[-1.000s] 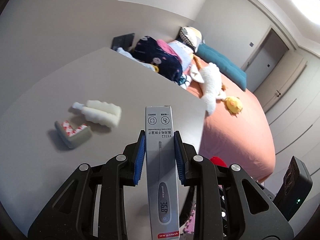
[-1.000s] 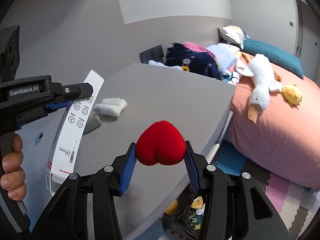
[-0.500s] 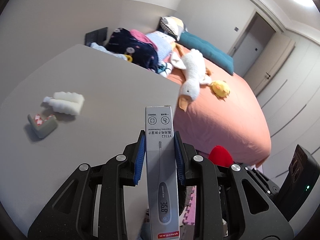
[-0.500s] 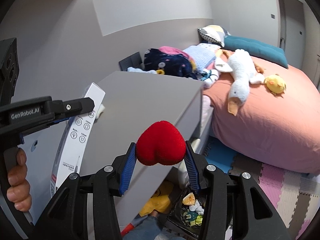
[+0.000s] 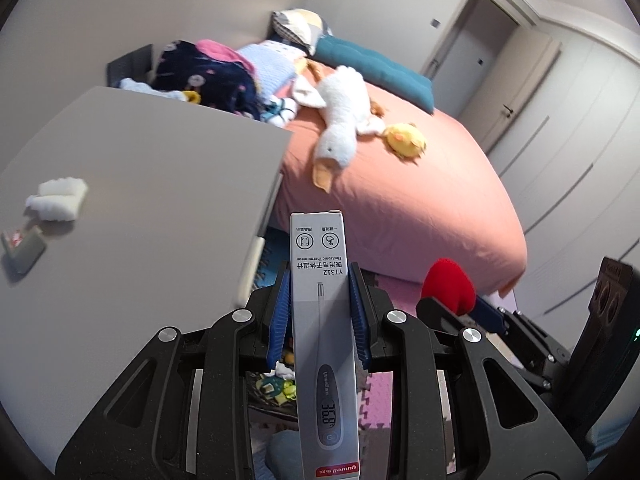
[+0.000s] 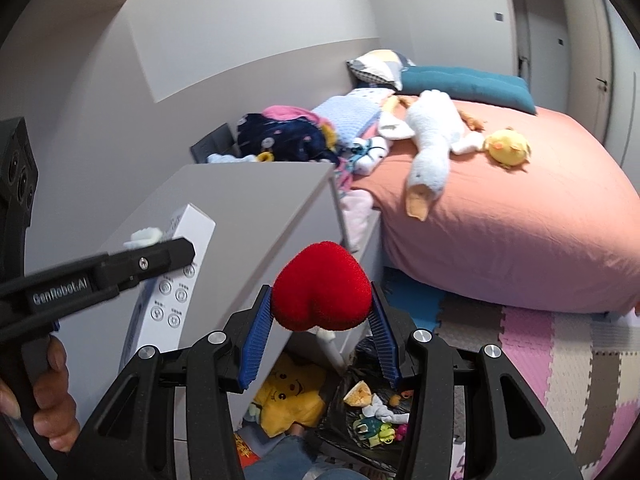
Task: Collect trash
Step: 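Carry the thermometer box and red heart toward the black bin, then open both grippers over the bin to drop box and heart, then move both open grippers back over the table toward the foam and corner guard, then grasp the grey corner guard with the left gripper while the right grasps the white foam, then carry the grey corner guard and white foam over the black bin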
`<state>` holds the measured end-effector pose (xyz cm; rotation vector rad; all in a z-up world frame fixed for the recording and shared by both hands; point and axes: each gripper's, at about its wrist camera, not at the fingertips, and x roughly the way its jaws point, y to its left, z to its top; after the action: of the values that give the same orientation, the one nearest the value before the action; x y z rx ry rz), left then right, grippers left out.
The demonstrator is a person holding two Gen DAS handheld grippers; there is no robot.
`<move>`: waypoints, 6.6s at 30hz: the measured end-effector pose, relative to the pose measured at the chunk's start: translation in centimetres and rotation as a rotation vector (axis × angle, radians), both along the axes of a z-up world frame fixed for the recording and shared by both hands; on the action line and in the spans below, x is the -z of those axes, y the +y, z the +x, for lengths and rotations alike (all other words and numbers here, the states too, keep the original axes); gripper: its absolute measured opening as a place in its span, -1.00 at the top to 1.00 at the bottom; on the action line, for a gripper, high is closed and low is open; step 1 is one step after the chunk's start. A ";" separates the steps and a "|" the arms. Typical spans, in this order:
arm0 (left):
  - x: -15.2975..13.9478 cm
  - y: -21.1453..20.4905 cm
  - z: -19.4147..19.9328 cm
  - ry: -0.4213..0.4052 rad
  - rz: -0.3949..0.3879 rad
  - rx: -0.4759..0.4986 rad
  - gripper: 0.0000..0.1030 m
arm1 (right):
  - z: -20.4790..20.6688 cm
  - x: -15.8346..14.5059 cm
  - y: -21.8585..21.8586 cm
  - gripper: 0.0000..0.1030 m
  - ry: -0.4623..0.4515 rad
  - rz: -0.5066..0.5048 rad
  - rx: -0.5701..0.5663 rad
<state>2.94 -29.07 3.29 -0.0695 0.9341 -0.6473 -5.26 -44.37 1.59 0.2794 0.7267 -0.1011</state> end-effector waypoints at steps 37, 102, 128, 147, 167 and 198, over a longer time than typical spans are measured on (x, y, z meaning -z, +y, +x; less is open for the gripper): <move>3.3 -2.4 -1.3 -0.042 0.223 -0.005 -0.80 | -2.4 2.0 -6.8 -0.43 0.040 0.079 0.213; 7.6 20.6 7.7 -0.021 0.341 -0.421 -0.83 | 11.7 3.9 11.8 -0.71 0.100 0.010 -0.151; 10.2 23.3 13.2 -0.005 0.369 -0.386 -0.75 | 20.6 4.4 20.2 -0.71 0.136 -0.041 -0.315; 8.3 32.2 12.8 0.020 0.329 -0.583 -0.55 | 24.6 5.7 29.6 -0.71 0.155 -0.235 -0.506; 8.1 31.9 13.2 0.021 0.310 -0.573 -0.55 | 26.3 7.0 28.1 0.37 0.207 -0.103 -0.516; 3.7 23.0 6.0 -0.091 0.331 -0.421 -0.55 | 15.3 1.1 18.0 0.35 0.119 -0.024 -0.412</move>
<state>8.98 -6.03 -0.46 0.0577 0.8928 -0.1015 9.99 -26.40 0.51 0.0970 0.8875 0.2667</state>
